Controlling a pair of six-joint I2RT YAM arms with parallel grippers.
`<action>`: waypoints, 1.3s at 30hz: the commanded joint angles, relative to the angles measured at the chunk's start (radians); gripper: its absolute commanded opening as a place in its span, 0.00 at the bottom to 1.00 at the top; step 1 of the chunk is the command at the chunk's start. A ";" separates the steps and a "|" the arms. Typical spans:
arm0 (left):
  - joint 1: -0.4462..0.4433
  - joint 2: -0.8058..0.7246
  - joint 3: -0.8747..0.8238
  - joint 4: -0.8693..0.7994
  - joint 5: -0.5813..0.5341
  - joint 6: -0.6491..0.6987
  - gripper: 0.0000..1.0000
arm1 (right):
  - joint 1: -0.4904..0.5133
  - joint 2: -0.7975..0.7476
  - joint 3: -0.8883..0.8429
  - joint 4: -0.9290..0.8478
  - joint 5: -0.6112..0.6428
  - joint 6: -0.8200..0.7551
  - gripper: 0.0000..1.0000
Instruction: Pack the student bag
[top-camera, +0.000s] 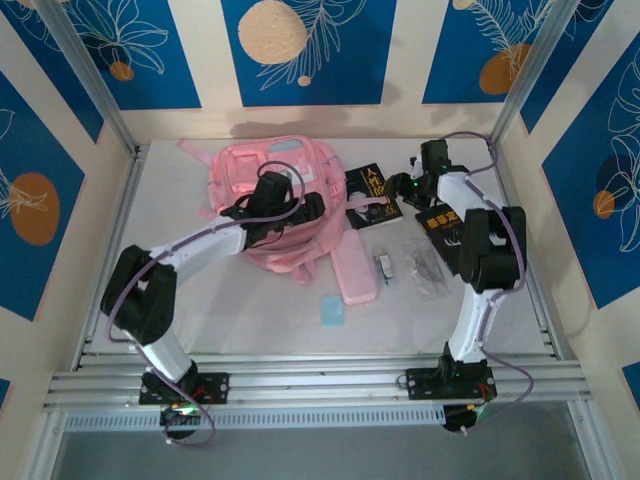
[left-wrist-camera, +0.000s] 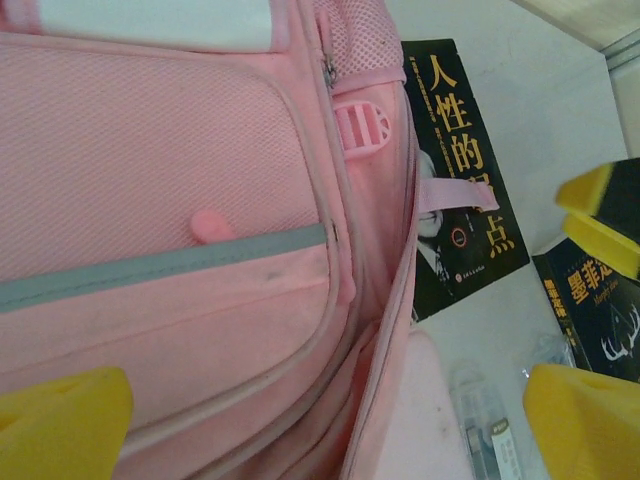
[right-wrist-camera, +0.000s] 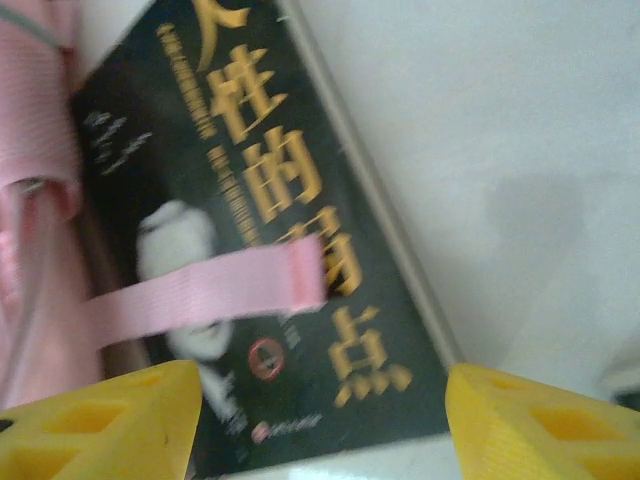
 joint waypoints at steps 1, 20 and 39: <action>0.007 0.056 0.053 -0.003 -0.019 0.044 1.00 | -0.009 0.089 0.102 -0.106 0.009 -0.102 0.66; 0.109 0.173 -0.010 0.014 0.028 0.015 1.00 | 0.012 0.109 0.132 -0.056 -0.413 -0.101 0.60; 0.123 0.232 -0.005 0.008 0.053 -0.005 1.00 | 0.039 0.057 -0.038 0.082 -0.553 -0.017 0.58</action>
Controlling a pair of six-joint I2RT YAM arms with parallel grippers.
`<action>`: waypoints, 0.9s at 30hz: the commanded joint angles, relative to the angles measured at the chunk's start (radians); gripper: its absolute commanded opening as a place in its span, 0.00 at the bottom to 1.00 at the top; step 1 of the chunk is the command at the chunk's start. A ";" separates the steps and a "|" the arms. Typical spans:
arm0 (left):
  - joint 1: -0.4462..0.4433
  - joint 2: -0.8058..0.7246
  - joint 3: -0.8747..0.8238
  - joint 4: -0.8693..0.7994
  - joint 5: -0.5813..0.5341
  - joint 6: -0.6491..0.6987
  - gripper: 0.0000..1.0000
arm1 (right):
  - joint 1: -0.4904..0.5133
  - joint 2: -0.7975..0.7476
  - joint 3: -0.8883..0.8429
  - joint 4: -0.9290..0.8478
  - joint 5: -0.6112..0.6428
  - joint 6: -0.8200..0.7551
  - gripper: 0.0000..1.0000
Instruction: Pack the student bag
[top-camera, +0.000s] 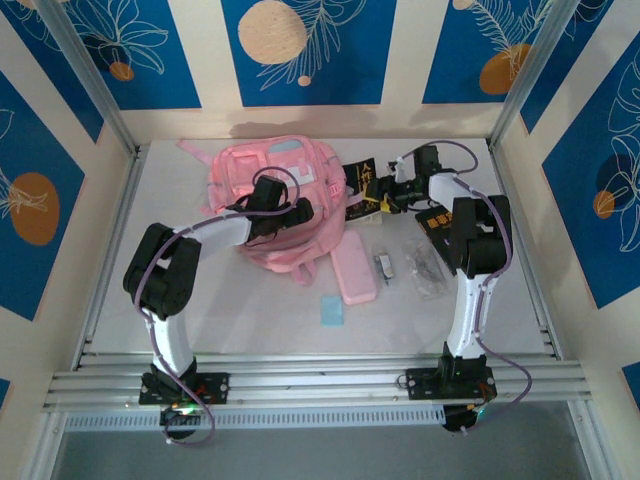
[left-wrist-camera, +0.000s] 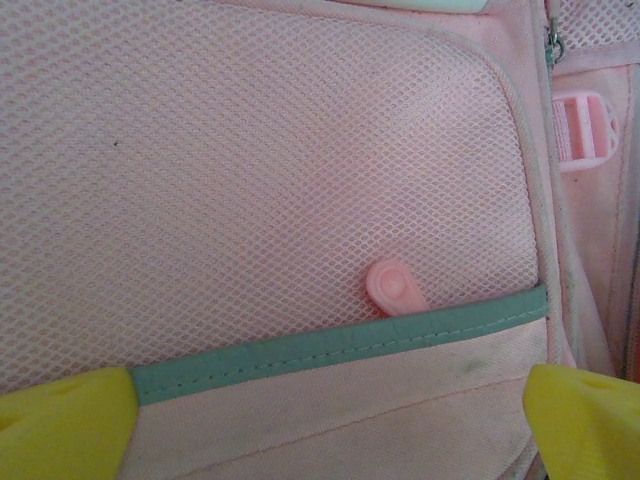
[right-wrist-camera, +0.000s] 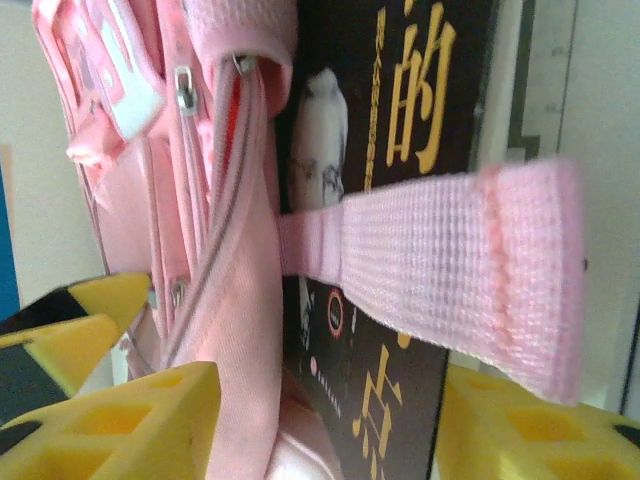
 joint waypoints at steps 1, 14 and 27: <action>0.020 0.046 -0.015 -0.028 0.025 -0.019 1.00 | 0.025 -0.078 -0.071 0.018 -0.023 0.004 0.58; 0.023 0.035 -0.032 -0.019 0.010 -0.022 1.00 | 0.028 -0.059 -0.064 0.020 0.029 0.042 0.18; 0.032 -0.029 -0.017 -0.020 0.044 -0.013 1.00 | -0.077 -0.257 -0.133 -0.033 0.043 0.078 0.00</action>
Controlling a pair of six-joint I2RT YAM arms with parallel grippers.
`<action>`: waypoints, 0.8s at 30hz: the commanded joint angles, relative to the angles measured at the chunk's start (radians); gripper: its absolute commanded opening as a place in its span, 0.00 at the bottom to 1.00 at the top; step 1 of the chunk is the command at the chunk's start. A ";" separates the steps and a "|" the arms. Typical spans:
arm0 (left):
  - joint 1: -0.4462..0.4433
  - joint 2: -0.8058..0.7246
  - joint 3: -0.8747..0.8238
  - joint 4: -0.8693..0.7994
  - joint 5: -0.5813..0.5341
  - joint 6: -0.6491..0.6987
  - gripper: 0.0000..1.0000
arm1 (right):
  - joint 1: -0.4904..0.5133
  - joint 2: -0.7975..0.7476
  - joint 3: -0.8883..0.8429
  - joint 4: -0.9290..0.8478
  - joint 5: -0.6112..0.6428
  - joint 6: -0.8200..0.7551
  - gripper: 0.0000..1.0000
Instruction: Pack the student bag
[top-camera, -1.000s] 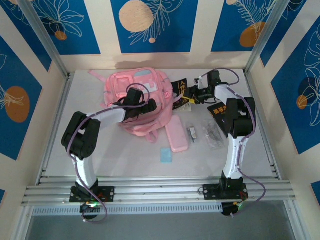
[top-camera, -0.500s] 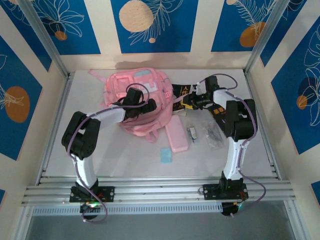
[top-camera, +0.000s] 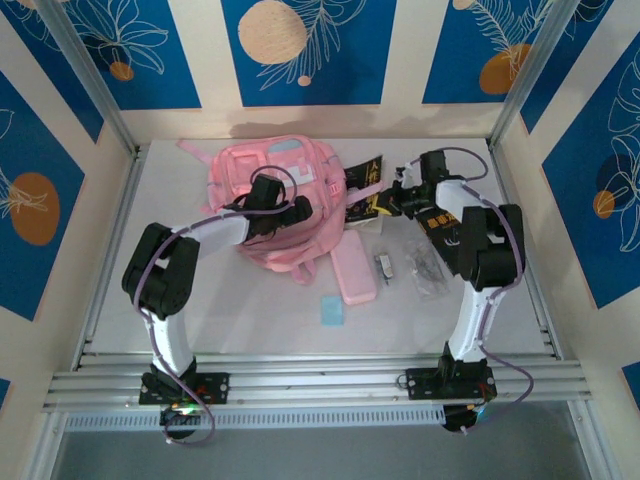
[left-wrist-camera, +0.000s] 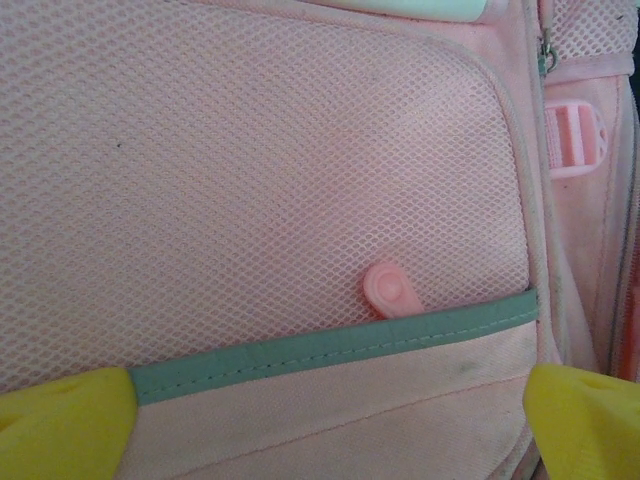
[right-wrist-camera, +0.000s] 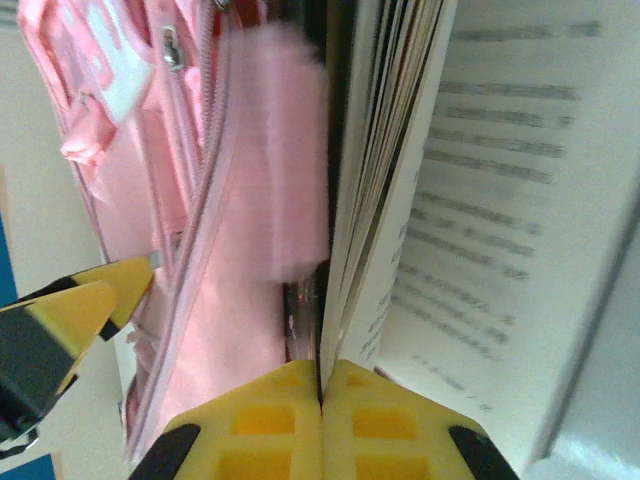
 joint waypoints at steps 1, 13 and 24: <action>0.018 -0.026 -0.011 -0.031 0.023 -0.003 1.00 | -0.051 -0.115 0.004 -0.041 -0.010 0.000 0.00; 0.018 -0.108 -0.018 0.075 0.182 -0.097 1.00 | -0.064 -0.285 0.149 -0.163 -0.082 -0.010 0.00; 0.070 -0.227 -0.132 0.156 0.202 -0.172 1.00 | 0.168 -0.238 0.340 -0.226 -0.119 -0.023 0.00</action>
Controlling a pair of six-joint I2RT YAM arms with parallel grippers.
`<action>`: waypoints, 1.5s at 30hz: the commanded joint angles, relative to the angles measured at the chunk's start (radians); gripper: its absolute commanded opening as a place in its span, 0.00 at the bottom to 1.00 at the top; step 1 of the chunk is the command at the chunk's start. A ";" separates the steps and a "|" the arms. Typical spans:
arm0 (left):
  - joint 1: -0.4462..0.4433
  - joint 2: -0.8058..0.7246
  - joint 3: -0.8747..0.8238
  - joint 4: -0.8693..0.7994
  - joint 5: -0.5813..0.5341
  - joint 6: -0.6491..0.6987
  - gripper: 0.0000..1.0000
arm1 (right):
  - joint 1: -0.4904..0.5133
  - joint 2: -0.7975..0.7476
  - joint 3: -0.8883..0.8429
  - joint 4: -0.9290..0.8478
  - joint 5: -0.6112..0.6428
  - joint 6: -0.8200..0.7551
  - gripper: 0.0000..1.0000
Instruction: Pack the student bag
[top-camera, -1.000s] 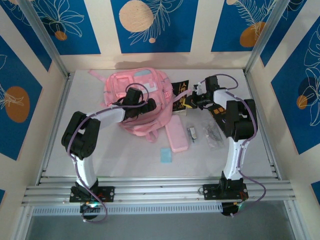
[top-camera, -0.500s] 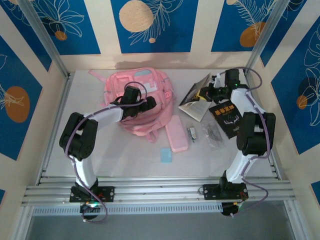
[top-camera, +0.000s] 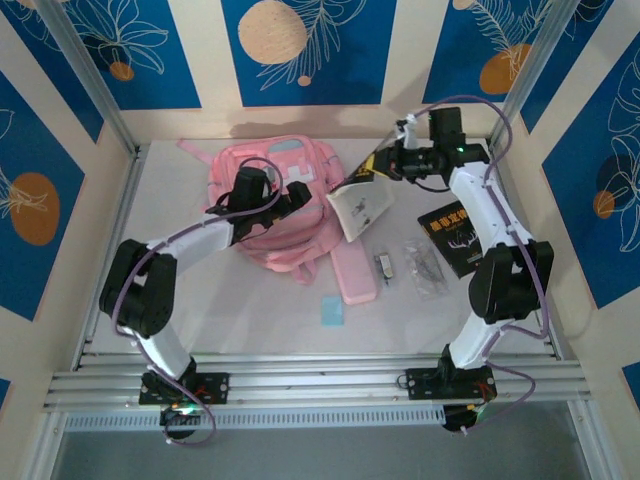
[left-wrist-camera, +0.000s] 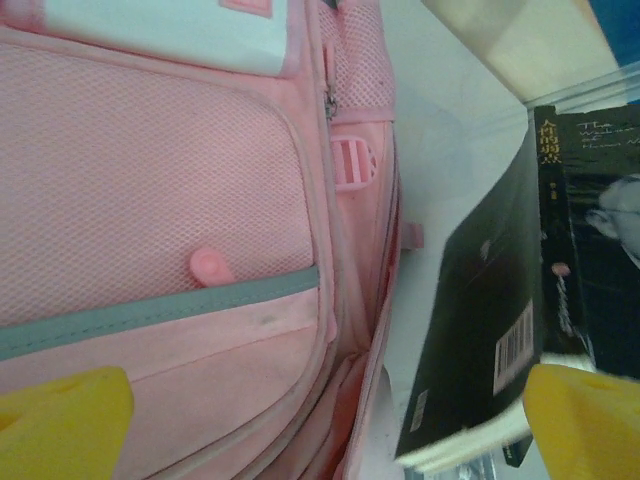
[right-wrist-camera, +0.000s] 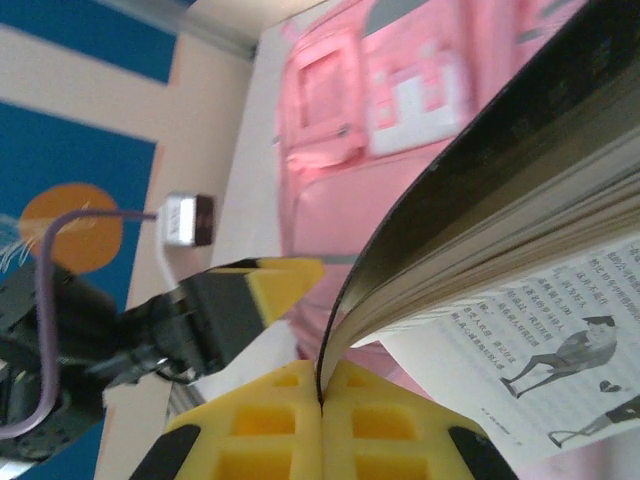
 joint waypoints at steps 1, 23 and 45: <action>0.044 -0.064 -0.062 0.046 0.007 -0.041 1.00 | 0.076 0.024 0.094 -0.014 -0.078 -0.025 0.00; 0.061 -0.023 -0.250 0.267 0.061 -0.168 1.00 | 0.136 0.069 -0.420 0.341 -0.200 0.091 0.00; -0.060 0.127 -0.126 0.349 0.179 -0.171 0.75 | 0.102 0.186 -0.448 0.288 -0.093 0.072 0.00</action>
